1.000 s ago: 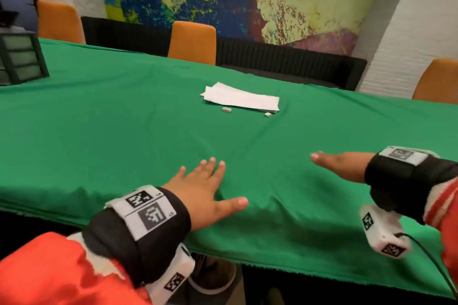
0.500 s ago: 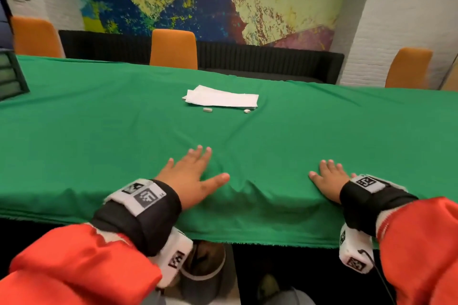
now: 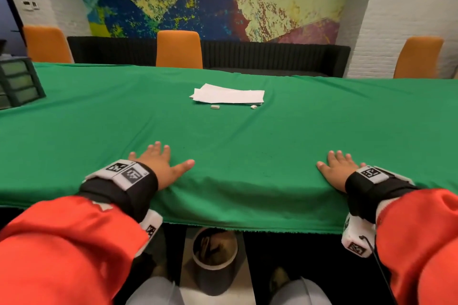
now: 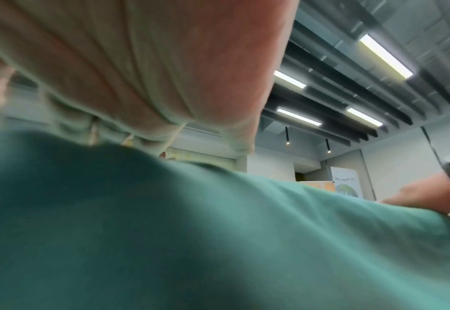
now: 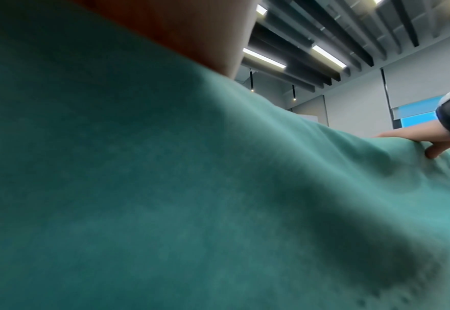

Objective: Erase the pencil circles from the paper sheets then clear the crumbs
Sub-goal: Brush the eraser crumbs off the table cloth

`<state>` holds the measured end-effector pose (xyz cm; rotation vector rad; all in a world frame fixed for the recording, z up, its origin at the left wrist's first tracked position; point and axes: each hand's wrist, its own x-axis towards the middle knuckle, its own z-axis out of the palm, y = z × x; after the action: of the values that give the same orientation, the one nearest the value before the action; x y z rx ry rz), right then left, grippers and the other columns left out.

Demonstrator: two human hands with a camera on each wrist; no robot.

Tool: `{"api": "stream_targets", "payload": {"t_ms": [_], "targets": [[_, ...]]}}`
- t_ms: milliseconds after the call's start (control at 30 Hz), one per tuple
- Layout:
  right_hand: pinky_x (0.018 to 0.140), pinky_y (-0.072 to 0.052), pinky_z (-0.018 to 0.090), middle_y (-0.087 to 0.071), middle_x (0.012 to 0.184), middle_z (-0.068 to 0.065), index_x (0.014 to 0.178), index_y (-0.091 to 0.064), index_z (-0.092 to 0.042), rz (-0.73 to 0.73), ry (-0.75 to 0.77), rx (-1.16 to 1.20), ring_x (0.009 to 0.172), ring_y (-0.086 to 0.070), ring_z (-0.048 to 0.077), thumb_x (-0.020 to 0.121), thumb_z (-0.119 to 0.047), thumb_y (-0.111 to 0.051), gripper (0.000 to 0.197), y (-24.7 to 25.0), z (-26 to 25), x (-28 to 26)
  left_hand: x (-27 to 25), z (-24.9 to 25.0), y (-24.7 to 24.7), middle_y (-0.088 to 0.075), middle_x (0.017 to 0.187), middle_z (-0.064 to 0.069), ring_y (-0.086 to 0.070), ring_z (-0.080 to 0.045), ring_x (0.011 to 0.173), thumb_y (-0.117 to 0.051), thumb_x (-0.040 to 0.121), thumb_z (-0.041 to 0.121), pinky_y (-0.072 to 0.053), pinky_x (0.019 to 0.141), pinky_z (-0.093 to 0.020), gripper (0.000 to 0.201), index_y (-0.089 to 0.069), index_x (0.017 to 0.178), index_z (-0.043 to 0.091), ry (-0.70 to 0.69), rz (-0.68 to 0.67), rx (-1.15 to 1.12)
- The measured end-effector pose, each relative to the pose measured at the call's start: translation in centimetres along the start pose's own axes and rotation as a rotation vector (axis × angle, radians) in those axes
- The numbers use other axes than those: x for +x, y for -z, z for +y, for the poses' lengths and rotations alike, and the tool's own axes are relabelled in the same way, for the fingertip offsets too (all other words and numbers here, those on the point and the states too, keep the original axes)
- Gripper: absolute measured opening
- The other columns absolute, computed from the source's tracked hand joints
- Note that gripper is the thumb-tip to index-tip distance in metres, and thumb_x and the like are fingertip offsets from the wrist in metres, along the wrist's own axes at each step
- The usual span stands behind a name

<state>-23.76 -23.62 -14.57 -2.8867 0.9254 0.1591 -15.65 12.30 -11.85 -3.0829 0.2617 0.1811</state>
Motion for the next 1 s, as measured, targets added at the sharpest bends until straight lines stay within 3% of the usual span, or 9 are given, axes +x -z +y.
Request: {"api": "stream_targets", "payload": {"t_ms": [333,400,500,600,733,800,867,933,1000], "targets": [[0.114,-0.005,0.048,0.005,0.158,0.004,0.151,-0.004,-0.015,0.003,0.008,0.006,0.145,0.001,0.022,0.099,-0.049,-0.019,0.064,-0.2,0.1,0.2,-4.4,7.0,-0.3,0.014,0.158,0.005,0.011,-0.009,0.145,-0.028,0.090,0.065,0.005,0.118,-0.043,0.080,0.005,0.152,0.025,-0.508,-0.147,-0.096],[0.114,-0.004,0.048,0.005,0.158,0.003,0.151,-0.004,-0.016,-0.003,0.005,-0.001,0.145,0.002,0.022,0.099,-0.049,-0.019,0.063,-0.2,0.2,0.2,-4.0,6.8,-0.6,0.018,0.157,0.003,0.013,-0.011,0.145,-0.027,0.090,0.066,0.006,0.118,-0.043,0.081,0.009,0.151,0.026,-0.477,-0.076,-0.089],[0.114,-0.005,0.048,0.005,0.158,0.003,0.151,-0.004,-0.016,-0.013,0.012,-0.011,0.145,0.002,0.022,0.099,-0.048,-0.018,0.063,-0.2,0.2,0.1,-1.9,3.6,-0.4,0.018,0.157,0.000,0.011,-0.013,0.145,-0.020,0.095,0.061,0.003,0.117,-0.044,0.075,0.009,0.151,0.023,-0.268,0.011,-0.058],[0.114,-0.006,0.049,0.006,0.158,0.004,0.151,-0.003,-0.016,-0.034,0.002,-0.011,0.145,0.002,0.023,0.100,-0.048,-0.018,0.062,0.1,0.2,-0.1,-0.2,-1.3,-0.4,0.010,0.159,0.000,0.005,-0.015,0.146,-0.017,0.099,0.053,-0.002,0.116,-0.047,0.065,0.000,0.153,0.020,-0.072,-0.014,-0.011],[0.117,-0.003,0.048,0.009,0.157,0.010,0.151,-0.001,-0.011,0.004,-0.052,-0.003,0.145,0.005,0.027,0.100,-0.046,-0.017,0.063,0.8,-1.6,-0.8,-0.5,-5.5,-2.0,0.003,0.160,0.003,0.000,-0.014,0.147,-0.019,0.101,0.050,-0.006,0.116,-0.046,0.060,-0.005,0.153,0.022,-0.040,-0.039,-0.048],[0.115,-0.002,0.047,0.011,0.157,0.006,0.151,-0.001,-0.013,0.075,0.053,-0.002,0.145,0.006,0.022,0.101,-0.044,-0.018,0.061,1.7,-5.6,-3.4,-0.9,-6.2,-2.7,0.000,0.160,0.003,-0.002,-0.013,0.147,-0.020,0.100,0.049,-0.006,0.117,-0.044,0.059,-0.007,0.153,0.024,-0.074,0.025,-0.076],[0.115,-0.001,0.045,0.009,0.158,0.002,0.151,-0.003,-0.018,0.109,0.321,0.016,0.145,0.004,0.019,0.102,-0.039,-0.019,0.056,2.4,-12.0,-7.1,-1.0,-6.5,-3.0,-0.003,0.160,0.004,-0.003,-0.012,0.147,-0.020,0.101,0.046,-0.005,0.117,-0.042,0.056,-0.010,0.152,0.026,-0.088,0.074,-0.110],[0.115,0.001,0.046,0.006,0.158,-0.002,0.151,-0.006,-0.021,0.054,0.576,0.017,0.145,0.003,0.019,0.102,-0.035,-0.018,0.052,1.9,-18.9,-10.1,-1.1,-6.6,-3.1,-0.004,0.160,0.005,-0.004,-0.011,0.146,-0.020,0.103,0.040,-0.004,0.117,-0.039,0.052,-0.011,0.152,0.026,-0.090,0.086,-0.153],[0.114,0.002,0.048,0.004,0.158,-0.003,0.151,-0.009,-0.020,-0.025,0.697,0.008,0.145,0.003,0.019,0.103,-0.034,-0.018,0.051,0.7,-24.8,-11.7,-1.2,-6.7,-3.0,-0.004,0.160,0.006,-0.005,-0.010,0.146,-0.020,0.104,0.035,-0.004,0.117,-0.037,0.050,-0.011,0.152,0.026,-0.098,0.087,-0.163]]}}
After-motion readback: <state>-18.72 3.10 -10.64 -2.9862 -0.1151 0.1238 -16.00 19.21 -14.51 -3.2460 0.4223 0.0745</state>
